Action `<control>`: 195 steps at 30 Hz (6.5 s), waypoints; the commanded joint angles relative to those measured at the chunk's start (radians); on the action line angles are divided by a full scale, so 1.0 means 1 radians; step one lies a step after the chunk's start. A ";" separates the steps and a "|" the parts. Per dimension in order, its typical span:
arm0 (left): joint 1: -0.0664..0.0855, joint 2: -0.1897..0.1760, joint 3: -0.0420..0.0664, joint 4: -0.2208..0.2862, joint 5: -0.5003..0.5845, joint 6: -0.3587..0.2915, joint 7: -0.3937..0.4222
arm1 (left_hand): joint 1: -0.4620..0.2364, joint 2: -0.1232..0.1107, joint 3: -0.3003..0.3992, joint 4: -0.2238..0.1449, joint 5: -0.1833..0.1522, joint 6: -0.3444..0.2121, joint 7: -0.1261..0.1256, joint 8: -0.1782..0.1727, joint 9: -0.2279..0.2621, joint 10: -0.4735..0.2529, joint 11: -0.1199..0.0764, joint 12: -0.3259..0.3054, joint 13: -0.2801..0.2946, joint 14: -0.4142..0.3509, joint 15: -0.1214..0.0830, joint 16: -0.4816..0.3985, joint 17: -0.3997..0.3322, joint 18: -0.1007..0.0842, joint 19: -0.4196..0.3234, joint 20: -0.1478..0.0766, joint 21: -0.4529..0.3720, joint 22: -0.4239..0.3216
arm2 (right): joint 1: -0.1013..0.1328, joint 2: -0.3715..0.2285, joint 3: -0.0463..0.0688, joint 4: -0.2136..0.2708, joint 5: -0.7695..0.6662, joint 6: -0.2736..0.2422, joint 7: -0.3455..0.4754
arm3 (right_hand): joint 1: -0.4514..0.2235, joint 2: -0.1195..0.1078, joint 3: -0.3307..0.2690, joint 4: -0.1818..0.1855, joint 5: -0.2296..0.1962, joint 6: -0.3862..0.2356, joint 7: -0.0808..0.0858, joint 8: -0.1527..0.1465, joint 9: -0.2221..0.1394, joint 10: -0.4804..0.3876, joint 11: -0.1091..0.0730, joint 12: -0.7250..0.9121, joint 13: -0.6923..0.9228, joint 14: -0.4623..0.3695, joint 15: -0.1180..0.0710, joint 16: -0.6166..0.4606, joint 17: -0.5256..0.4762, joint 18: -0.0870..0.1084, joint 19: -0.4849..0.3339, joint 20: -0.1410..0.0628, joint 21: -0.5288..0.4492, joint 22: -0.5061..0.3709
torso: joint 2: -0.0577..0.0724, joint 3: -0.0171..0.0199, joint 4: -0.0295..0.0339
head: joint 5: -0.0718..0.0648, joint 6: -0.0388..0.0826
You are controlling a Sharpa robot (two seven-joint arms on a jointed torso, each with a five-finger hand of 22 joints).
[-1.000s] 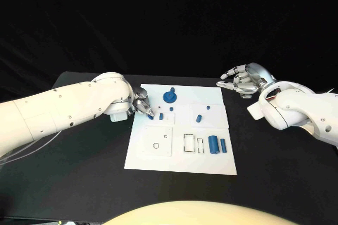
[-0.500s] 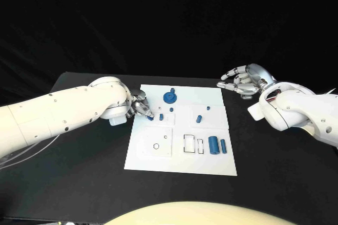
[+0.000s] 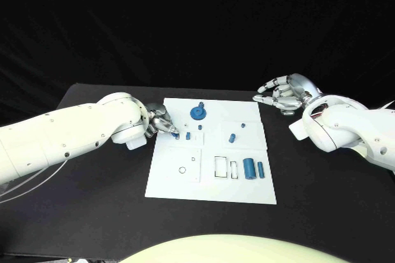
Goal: Assemble the parts on the task board
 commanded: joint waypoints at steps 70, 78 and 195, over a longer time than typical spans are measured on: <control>-0.036 0.017 0.000 0.015 -0.154 -0.013 -0.014 | -0.014 0.006 0.170 -0.058 0.031 0.054 -0.040 0.089 0.109 0.084 -0.032 0.014 0.007 0.110 -0.017 0.007 0.255 -0.011 0.016 -0.007 0.021 0.030 | -0.001 -0.003 0.000 0.002 -0.002 0.004 0.002 | -0.012 0.024 -0.051 0.003 0.010 -0.004 -0.002 0.018 0.015 -0.011 -0.005 -0.006 -0.007 0.063 -0.008 -0.017 0.097 0.019 -0.005 -0.006 -0.020 0.051 | 0.001 0.0011 -0.0013 | 0.004 -0.005; -0.036 0.024 0.000 0.005 -0.147 0.005 -0.015 | -0.040 -0.001 0.162 -0.047 0.026 0.076 -0.049 0.102 0.114 0.098 -0.039 0.019 0.014 0.111 -0.022 0.010 0.259 -0.013 0.020 -0.011 0.023 0.036 | -0.001 -0.004 0.000 0.003 -0.002 0.003 0.002 | -0.012 0.024 -0.051 0.003 0.010 -0.004 -0.002 0.018 0.015 -0.011 -0.005 -0.006 -0.007 0.063 -0.008 -0.017 0.097 0.019 -0.005 -0.006 -0.020 0.051 | 0.000 0.0015 -0.0005 | 0.003 -0.007; -0.033 0.097 0.025 -0.083 -0.335 -0.214 0.525 | 0.296 -0.112 -0.110 0.035 0.024 -0.134 0.094 -0.192 -0.267 -0.432 0.107 -0.589 -0.678 -0.351 0.104 -0.468 -0.453 0.108 -0.439 0.095 -0.471 -0.589 | -0.002 0.003 0.000 -0.009 -0.010 -0.021 0.036 | 0.057 0.041 -0.035 0.000 0.011 -0.015 0.002 0.019 0.016 -0.206 -0.003 -0.389 -0.381 -0.004 -0.007 -0.206 -0.083 0.073 -0.098 -0.002 -0.393 -0.143 | 0.000 0.0005 -0.0006 | -0.019 0.022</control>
